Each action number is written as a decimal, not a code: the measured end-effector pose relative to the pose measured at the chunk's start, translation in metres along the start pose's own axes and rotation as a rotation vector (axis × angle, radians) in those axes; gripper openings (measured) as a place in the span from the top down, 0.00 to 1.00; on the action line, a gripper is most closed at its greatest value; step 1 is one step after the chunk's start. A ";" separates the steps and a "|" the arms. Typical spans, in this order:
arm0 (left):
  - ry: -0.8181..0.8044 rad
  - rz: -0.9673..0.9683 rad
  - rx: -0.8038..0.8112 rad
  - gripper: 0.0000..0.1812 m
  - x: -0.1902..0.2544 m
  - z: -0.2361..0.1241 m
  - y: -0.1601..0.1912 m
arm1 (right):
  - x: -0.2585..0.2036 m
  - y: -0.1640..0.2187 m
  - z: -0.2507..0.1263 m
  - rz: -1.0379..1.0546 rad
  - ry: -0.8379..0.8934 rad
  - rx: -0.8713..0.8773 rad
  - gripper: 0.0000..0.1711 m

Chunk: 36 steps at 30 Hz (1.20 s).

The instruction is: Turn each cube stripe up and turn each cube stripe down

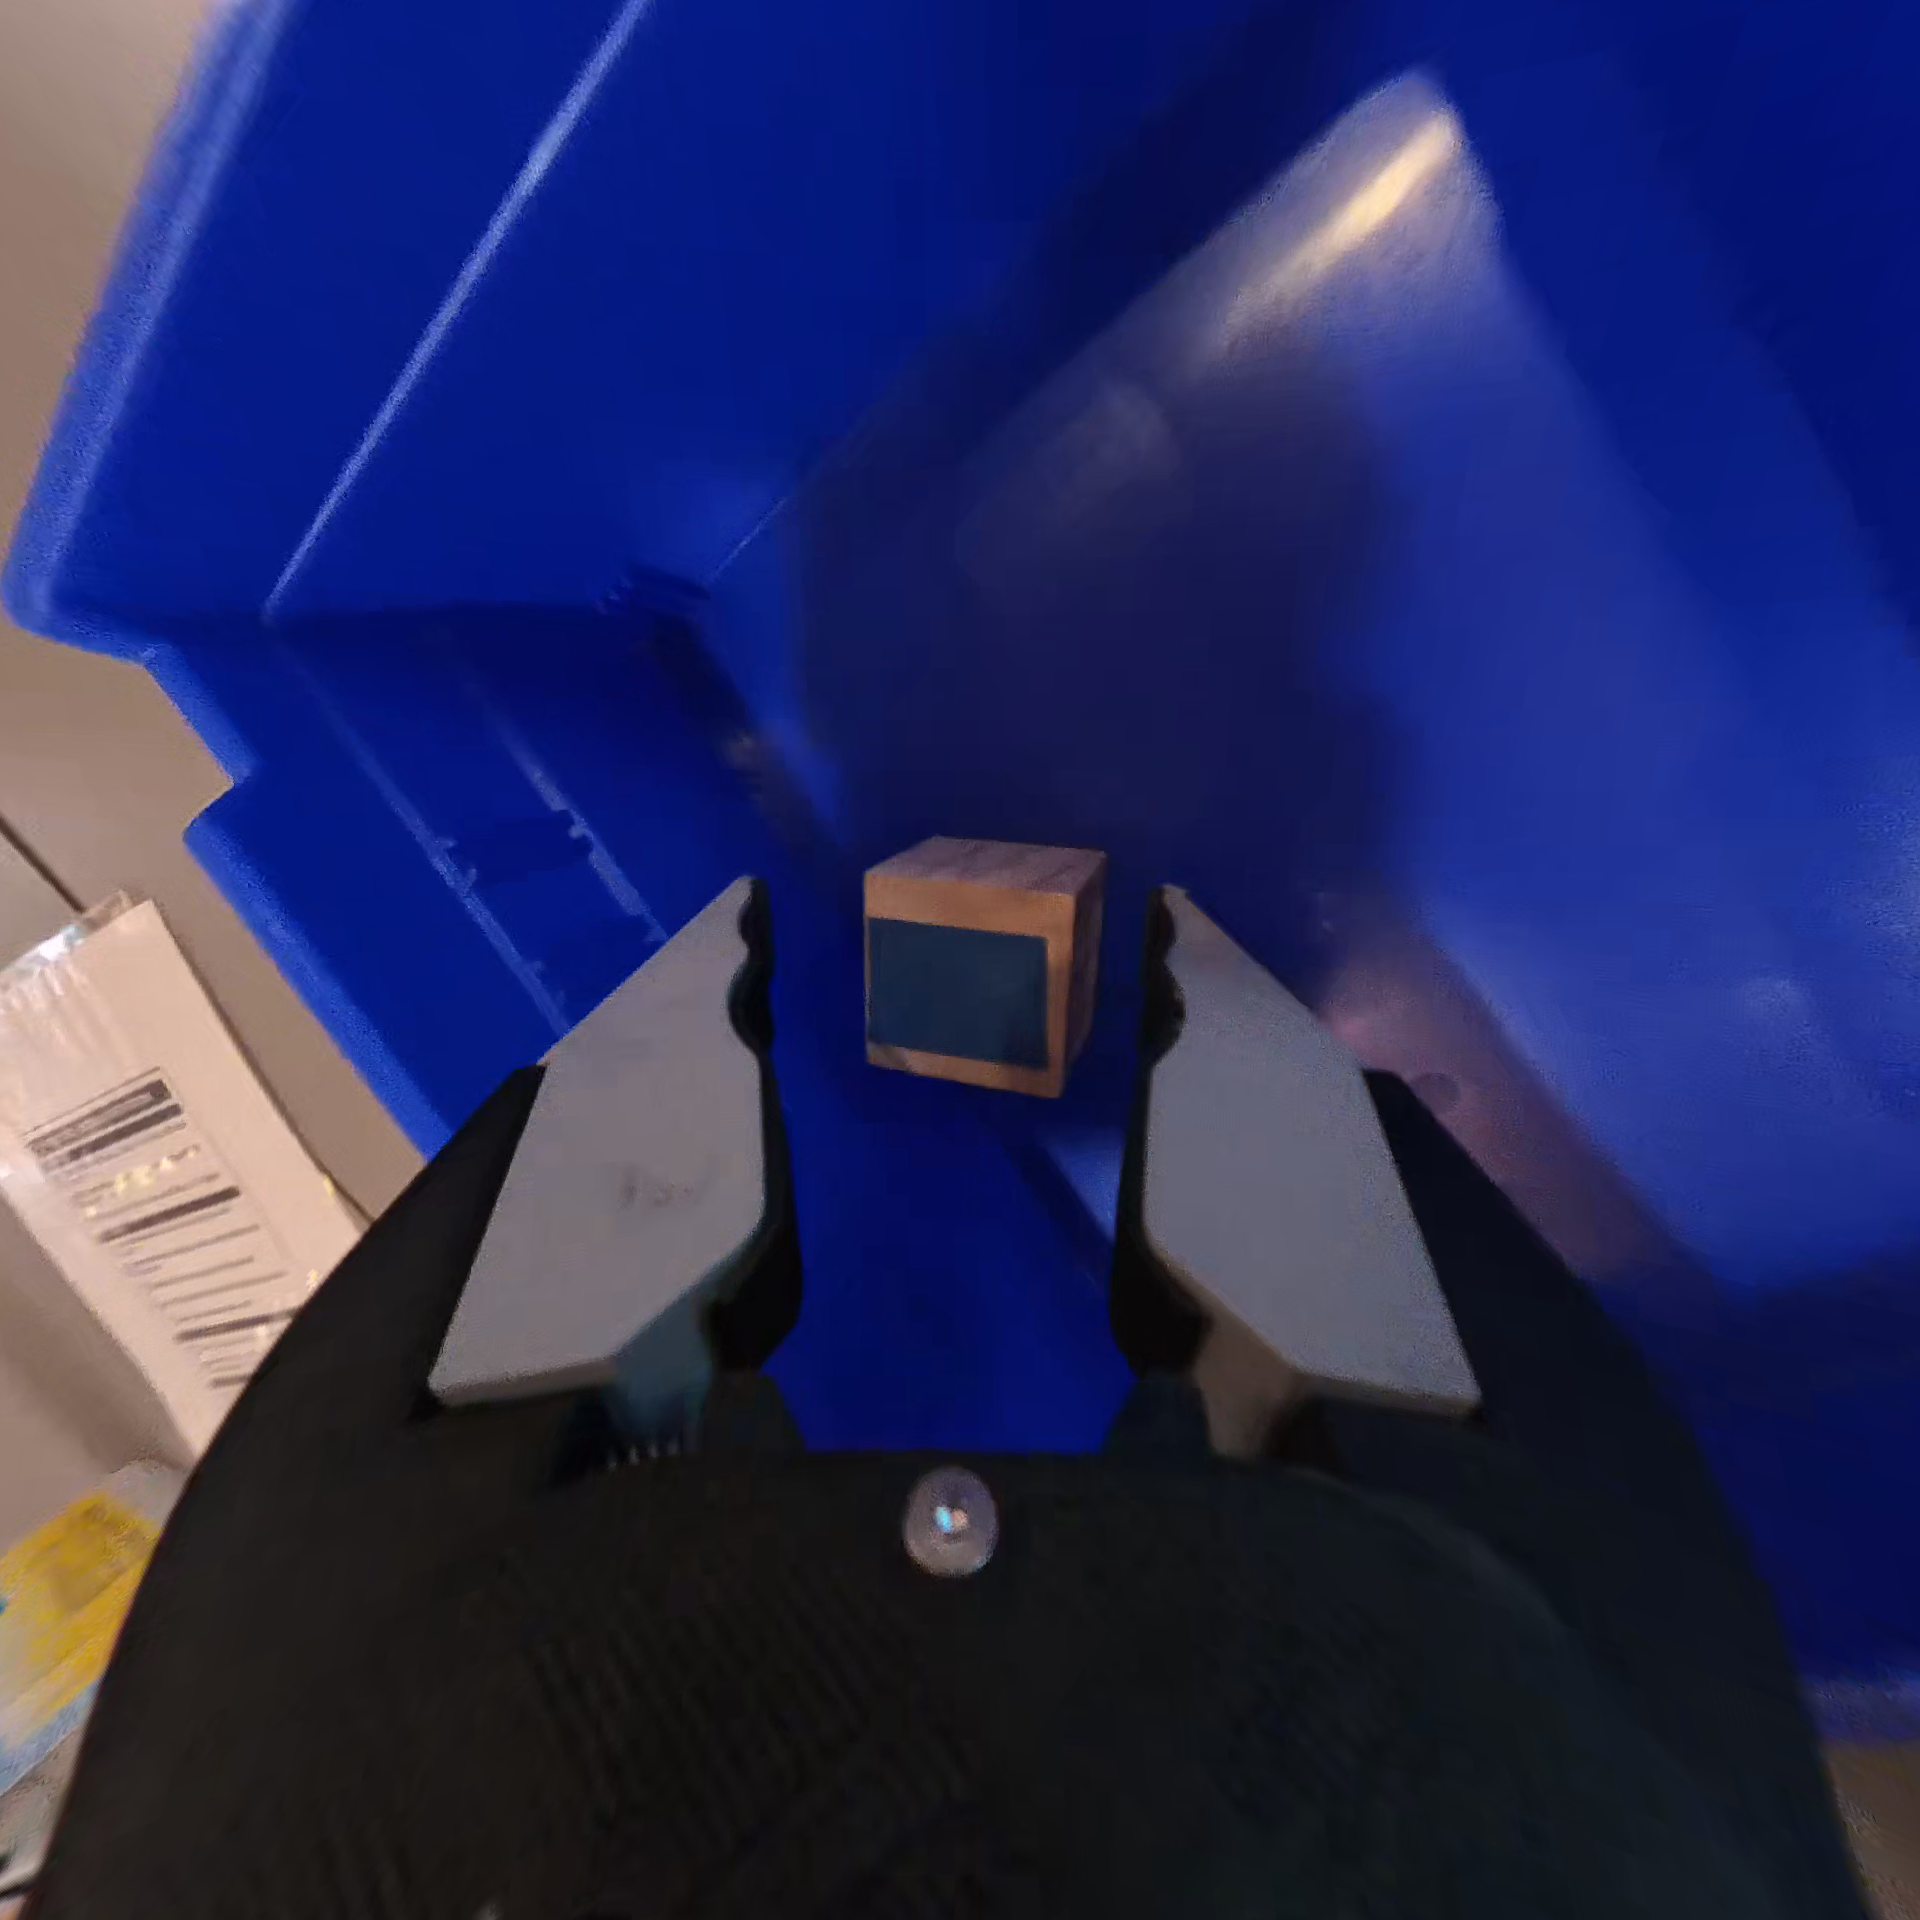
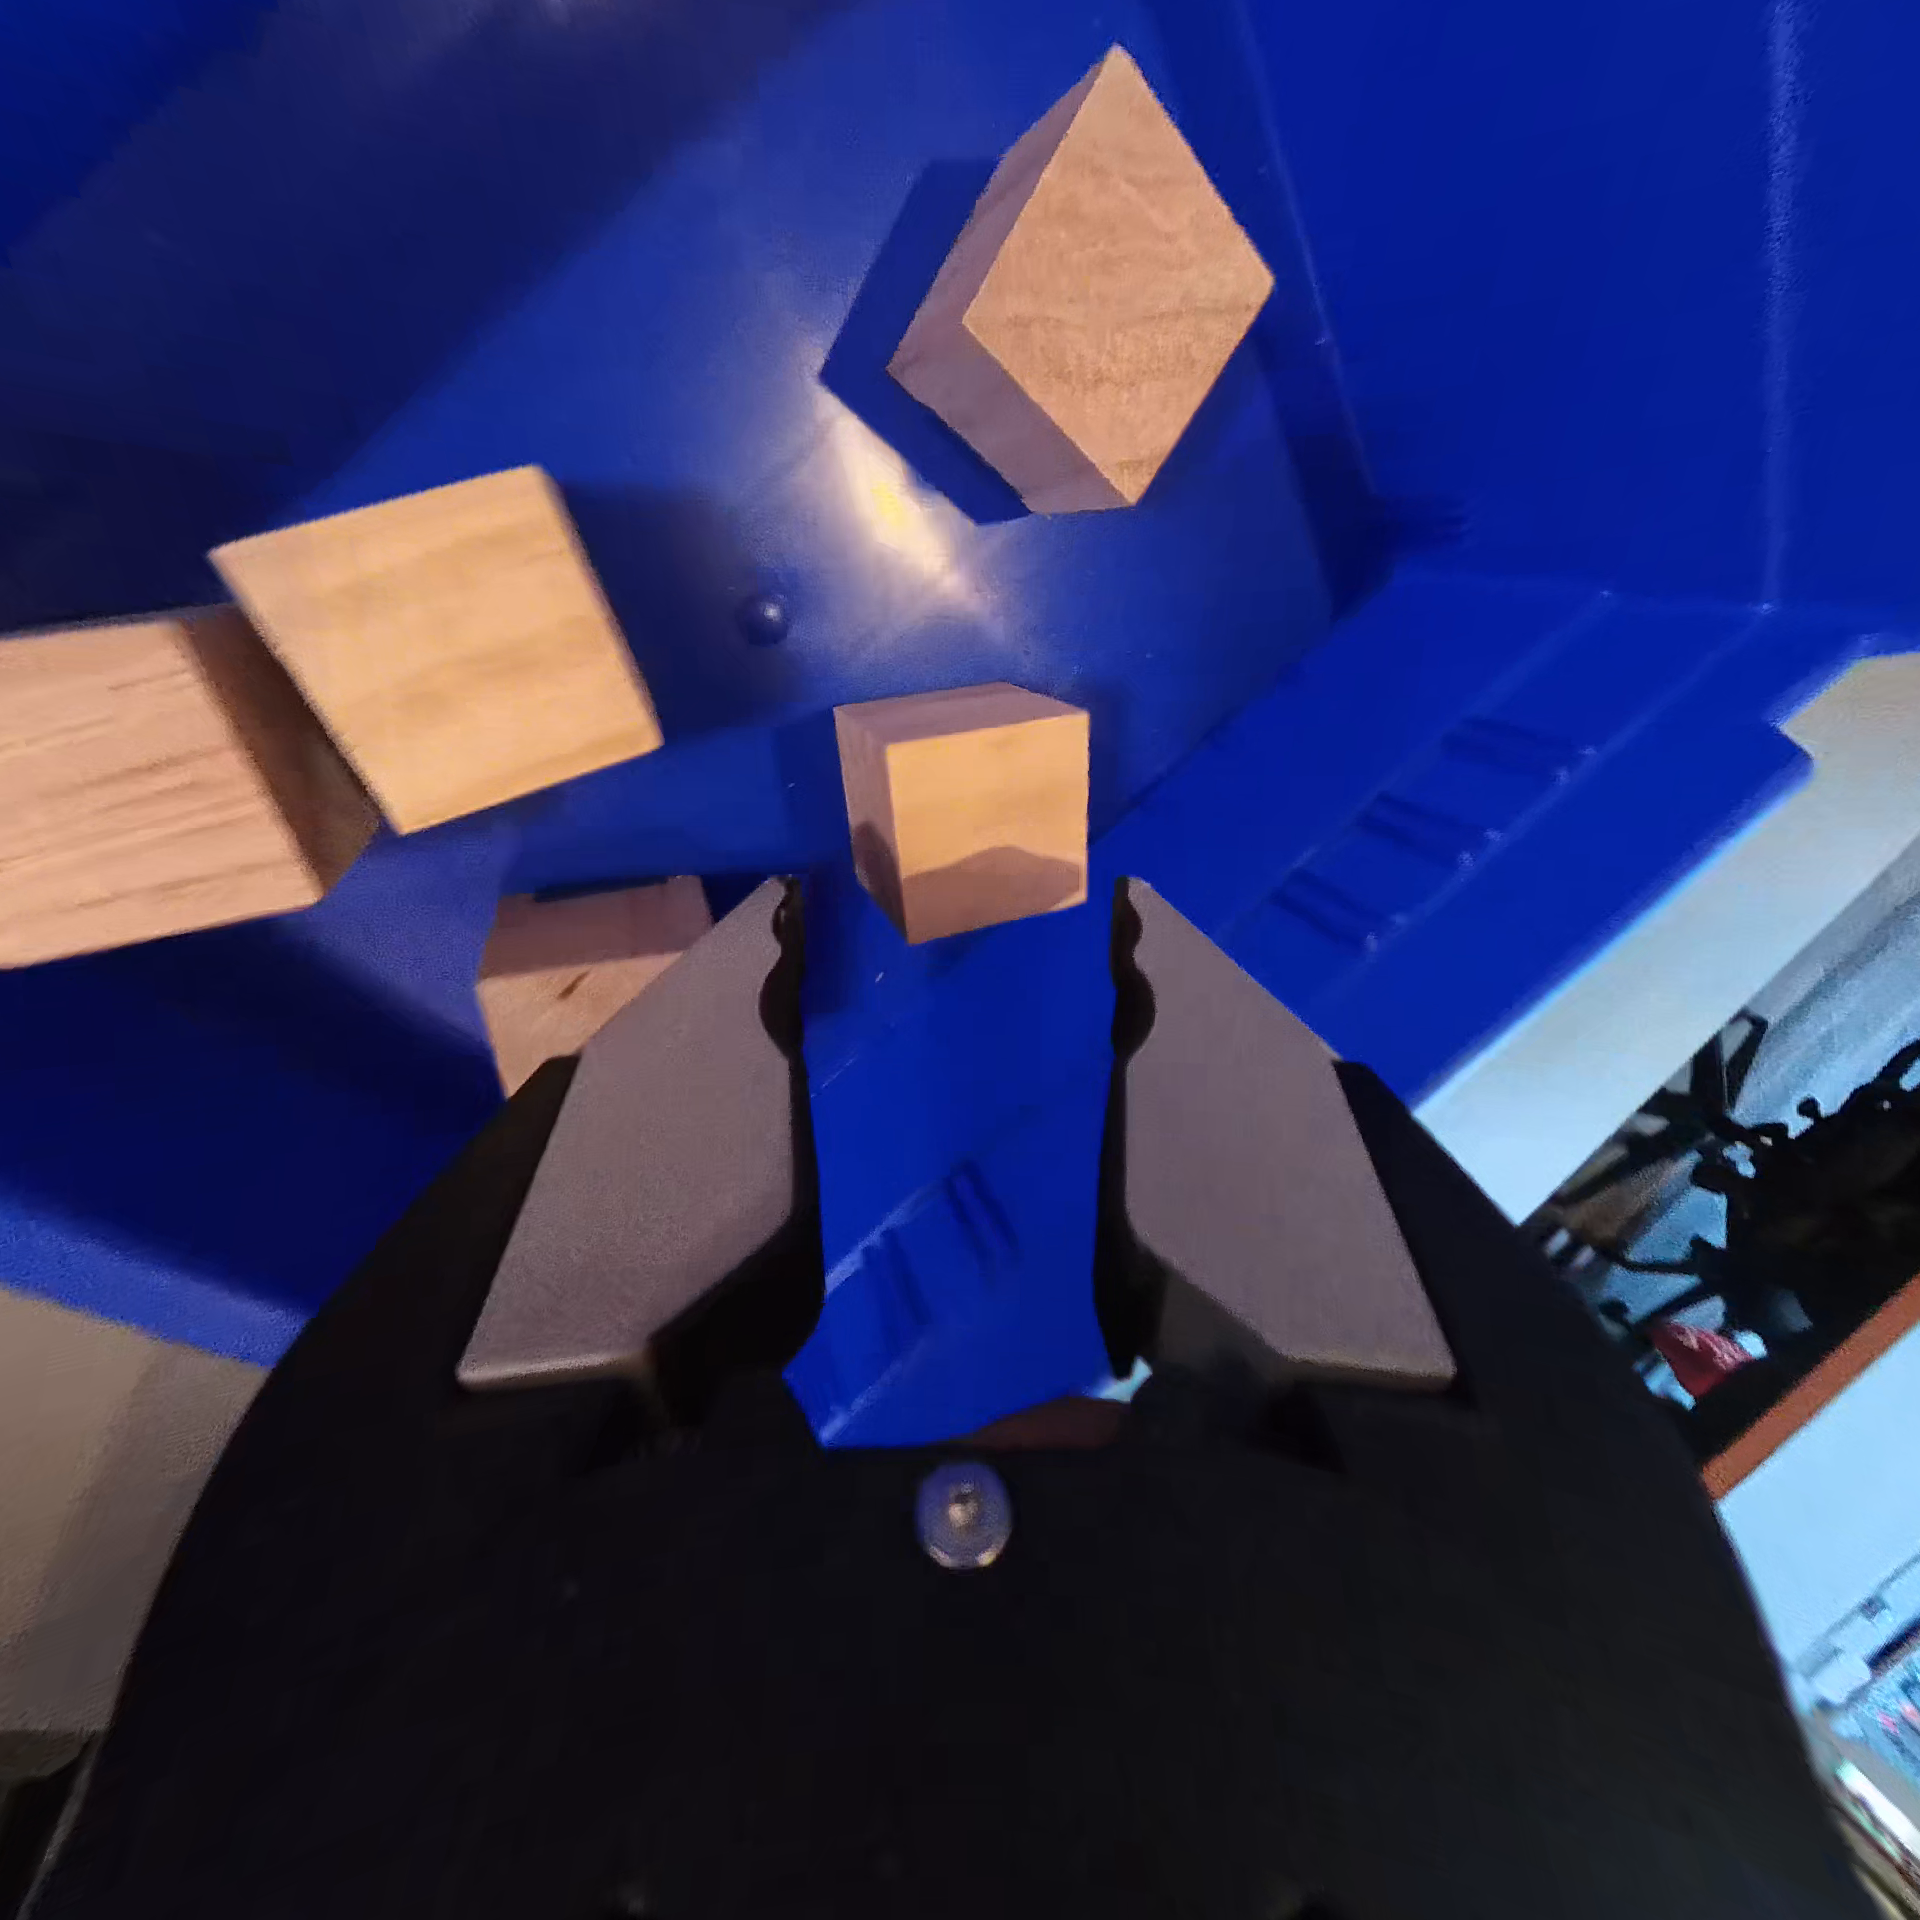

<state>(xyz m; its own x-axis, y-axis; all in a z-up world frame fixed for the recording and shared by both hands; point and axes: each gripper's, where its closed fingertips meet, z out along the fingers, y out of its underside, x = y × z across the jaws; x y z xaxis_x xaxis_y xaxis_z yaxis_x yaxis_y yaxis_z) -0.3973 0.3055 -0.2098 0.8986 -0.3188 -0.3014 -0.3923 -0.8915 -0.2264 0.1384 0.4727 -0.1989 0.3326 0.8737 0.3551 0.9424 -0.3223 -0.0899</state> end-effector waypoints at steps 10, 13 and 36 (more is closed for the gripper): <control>0.109 -0.118 -0.216 0.75 0.012 0.011 0.022 | -0.045 0.002 -0.061 -0.006 -0.072 0.325 0.70; 0.262 -0.213 -0.108 0.75 0.032 -0.006 0.009 | -0.083 -0.012 -0.089 -0.044 -0.140 0.509 0.69; 1.338 -0.205 0.745 0.76 0.308 -0.252 -0.110 | -0.192 -0.098 -0.231 -0.273 0.102 1.187 0.75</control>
<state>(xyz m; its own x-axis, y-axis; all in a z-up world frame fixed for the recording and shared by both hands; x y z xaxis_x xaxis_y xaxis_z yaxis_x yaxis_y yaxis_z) -0.0276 0.2237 -0.0443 0.3016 -0.6234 0.7214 0.1153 -0.7273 -0.6766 -0.0263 0.2520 -0.0430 0.1646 0.8108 0.5617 0.4464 0.4465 -0.7754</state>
